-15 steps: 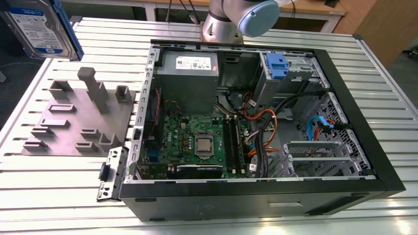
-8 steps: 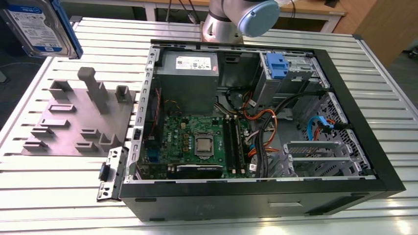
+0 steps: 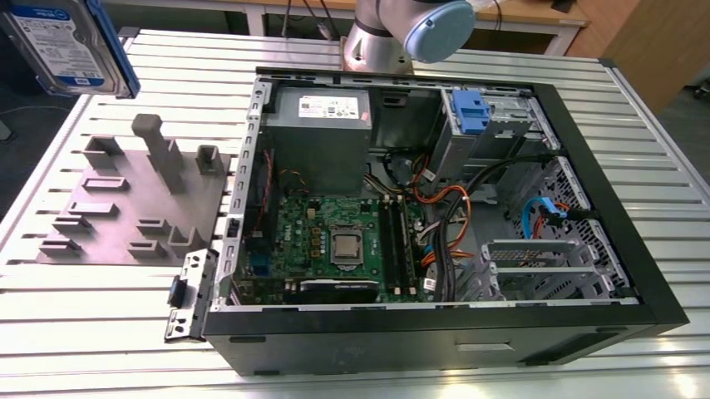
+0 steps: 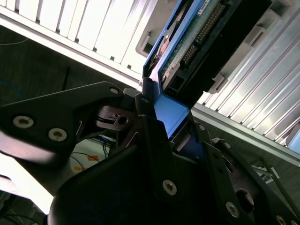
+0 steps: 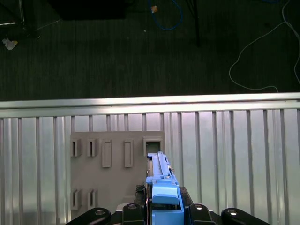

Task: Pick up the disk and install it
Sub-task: 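Pick up the disk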

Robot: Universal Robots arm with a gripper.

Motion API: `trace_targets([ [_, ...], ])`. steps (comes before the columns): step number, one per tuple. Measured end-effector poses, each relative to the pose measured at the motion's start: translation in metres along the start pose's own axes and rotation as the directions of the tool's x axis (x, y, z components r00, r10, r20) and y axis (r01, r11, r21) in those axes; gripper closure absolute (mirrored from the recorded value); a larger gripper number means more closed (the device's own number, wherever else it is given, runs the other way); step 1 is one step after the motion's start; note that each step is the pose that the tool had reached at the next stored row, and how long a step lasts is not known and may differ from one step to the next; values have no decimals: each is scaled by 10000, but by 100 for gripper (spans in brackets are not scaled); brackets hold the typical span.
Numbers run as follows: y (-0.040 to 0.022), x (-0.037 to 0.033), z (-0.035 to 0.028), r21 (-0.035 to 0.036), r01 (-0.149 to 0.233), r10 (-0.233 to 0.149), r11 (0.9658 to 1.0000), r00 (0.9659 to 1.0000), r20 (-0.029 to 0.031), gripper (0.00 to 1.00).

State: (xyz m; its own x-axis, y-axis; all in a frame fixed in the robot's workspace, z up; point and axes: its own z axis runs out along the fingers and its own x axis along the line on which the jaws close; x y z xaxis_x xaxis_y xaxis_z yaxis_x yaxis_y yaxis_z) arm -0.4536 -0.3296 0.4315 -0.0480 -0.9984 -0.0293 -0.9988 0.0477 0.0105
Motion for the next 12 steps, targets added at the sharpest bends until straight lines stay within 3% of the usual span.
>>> trace_targets([
  [12,1,-2,-65,0,0,0,10000,10000,-1,64],
])
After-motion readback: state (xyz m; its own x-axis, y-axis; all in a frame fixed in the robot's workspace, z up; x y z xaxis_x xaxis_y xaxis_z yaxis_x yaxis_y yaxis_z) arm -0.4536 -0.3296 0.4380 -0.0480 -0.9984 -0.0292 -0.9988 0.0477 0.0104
